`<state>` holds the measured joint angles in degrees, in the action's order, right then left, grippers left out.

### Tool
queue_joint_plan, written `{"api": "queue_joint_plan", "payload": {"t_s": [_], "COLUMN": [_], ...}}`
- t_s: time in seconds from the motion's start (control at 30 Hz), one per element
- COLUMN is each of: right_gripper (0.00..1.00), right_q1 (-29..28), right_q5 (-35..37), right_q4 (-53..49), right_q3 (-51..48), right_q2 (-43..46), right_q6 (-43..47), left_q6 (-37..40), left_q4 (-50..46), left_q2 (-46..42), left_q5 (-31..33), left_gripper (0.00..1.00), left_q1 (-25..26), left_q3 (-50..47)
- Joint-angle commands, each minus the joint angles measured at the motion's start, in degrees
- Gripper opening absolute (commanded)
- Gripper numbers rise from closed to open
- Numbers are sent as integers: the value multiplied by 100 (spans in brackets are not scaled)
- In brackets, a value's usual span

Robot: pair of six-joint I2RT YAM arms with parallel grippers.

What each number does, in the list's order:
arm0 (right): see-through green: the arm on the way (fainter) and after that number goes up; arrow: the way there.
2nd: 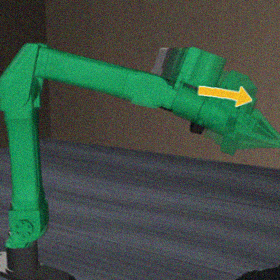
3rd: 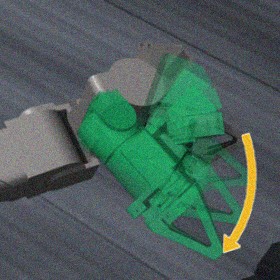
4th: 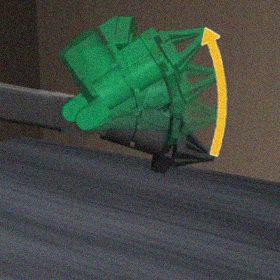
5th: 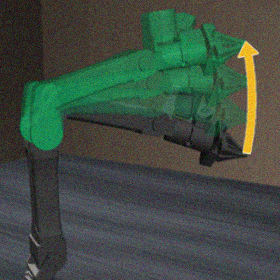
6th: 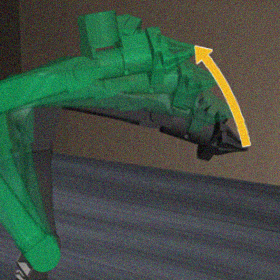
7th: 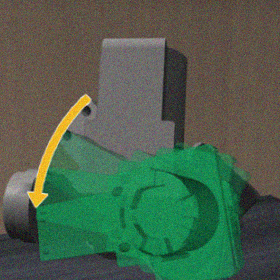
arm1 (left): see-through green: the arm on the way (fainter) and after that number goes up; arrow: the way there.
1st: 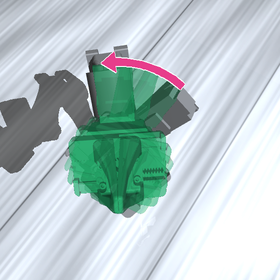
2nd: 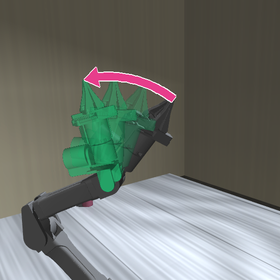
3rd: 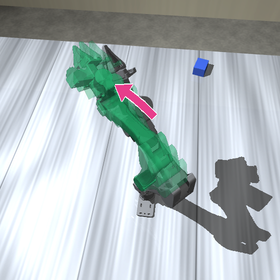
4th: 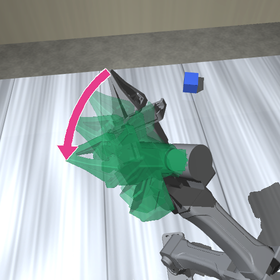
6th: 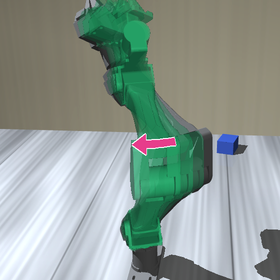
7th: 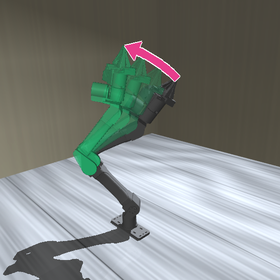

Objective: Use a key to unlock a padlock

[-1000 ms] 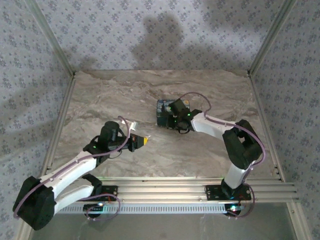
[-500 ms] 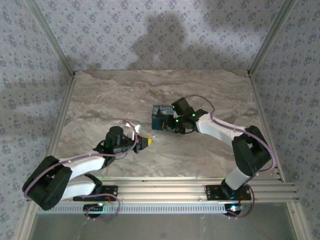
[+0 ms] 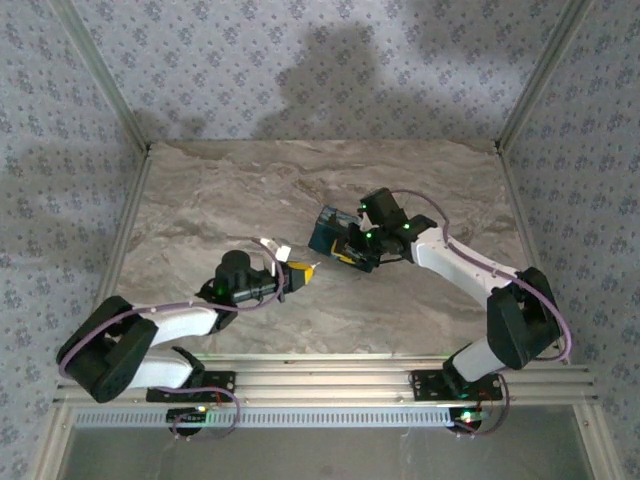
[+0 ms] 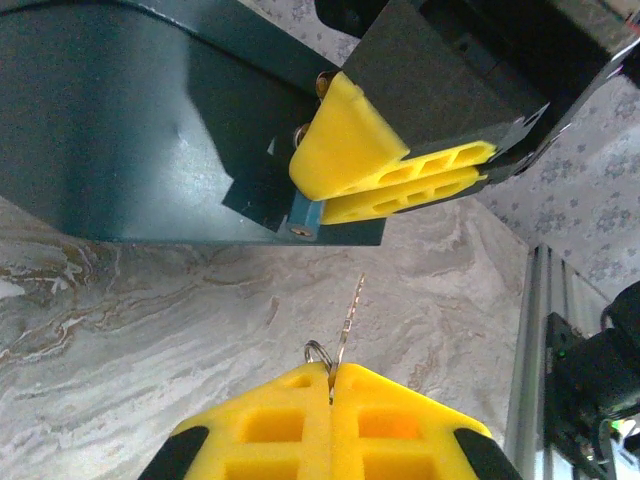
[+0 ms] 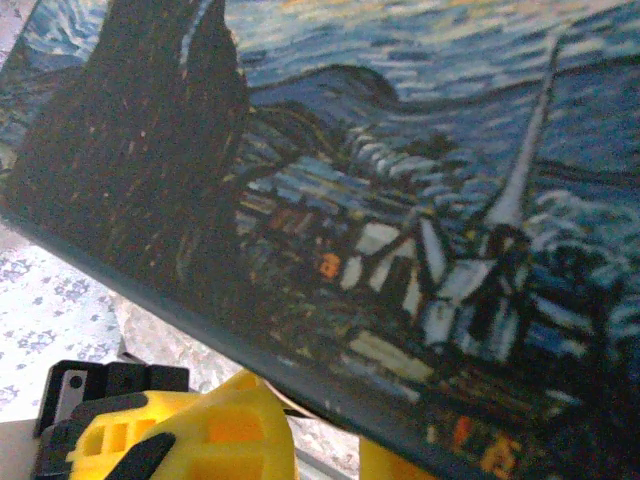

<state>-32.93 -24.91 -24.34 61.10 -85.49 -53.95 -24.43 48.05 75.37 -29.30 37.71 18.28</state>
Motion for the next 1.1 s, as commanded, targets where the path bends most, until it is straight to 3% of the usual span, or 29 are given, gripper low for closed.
{"api": "queue_joint_plan", "payload": {"t_s": [0.0,0.3,1.07], "right_gripper": [0,0,0], "right_q1": [109,181,272], "right_q5": [-352,-312,-476], "right_q4": [-140,-395,-126], "right_q3": [244,376,284], "right_q2": [182,184,169], "right_q6": [-137,-67,-196], "left_q6": [522,942,421], "left_q4": [253,262,1442], "left_q2": [188,775,1762], "left_q5": [99,83,95], "left_gripper": [0,0,0], "left_q1": [180,227,235], "left_q3": [342,729,897]}}
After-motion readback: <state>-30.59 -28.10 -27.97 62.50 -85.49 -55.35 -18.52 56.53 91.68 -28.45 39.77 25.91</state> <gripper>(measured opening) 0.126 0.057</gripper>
